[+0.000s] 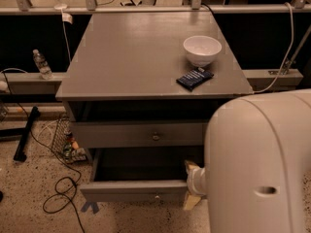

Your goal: Open middle drawer

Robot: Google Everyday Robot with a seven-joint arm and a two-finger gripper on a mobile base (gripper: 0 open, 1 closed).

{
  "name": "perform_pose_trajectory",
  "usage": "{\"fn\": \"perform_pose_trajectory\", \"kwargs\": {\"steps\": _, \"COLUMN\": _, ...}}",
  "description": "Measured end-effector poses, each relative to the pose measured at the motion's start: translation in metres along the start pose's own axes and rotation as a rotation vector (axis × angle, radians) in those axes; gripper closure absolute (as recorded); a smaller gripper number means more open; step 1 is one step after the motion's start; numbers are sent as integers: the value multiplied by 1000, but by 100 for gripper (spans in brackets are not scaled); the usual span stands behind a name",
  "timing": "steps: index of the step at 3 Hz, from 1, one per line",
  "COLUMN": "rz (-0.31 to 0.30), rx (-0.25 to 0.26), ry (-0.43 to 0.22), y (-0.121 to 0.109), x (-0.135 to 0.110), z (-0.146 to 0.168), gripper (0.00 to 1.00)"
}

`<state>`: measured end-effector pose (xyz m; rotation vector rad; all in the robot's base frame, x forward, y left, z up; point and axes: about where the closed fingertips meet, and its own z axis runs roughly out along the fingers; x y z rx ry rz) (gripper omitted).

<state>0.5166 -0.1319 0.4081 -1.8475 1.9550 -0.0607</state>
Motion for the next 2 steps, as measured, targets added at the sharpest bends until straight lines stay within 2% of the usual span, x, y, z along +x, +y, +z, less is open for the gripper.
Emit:
{"fn": "perform_pose_trajectory", "kwargs": {"steps": 1, "rz": 11, "rx": 61, "ry": -35, "y": -2, "x": 9, "z": -32, "gripper": 0}}
{"fn": "perform_pose_trajectory", "kwargs": {"steps": 2, "rz": 62, "rx": 117, "ry": -58, "y": 1, "x": 32, "z": -62, "gripper": 0}}
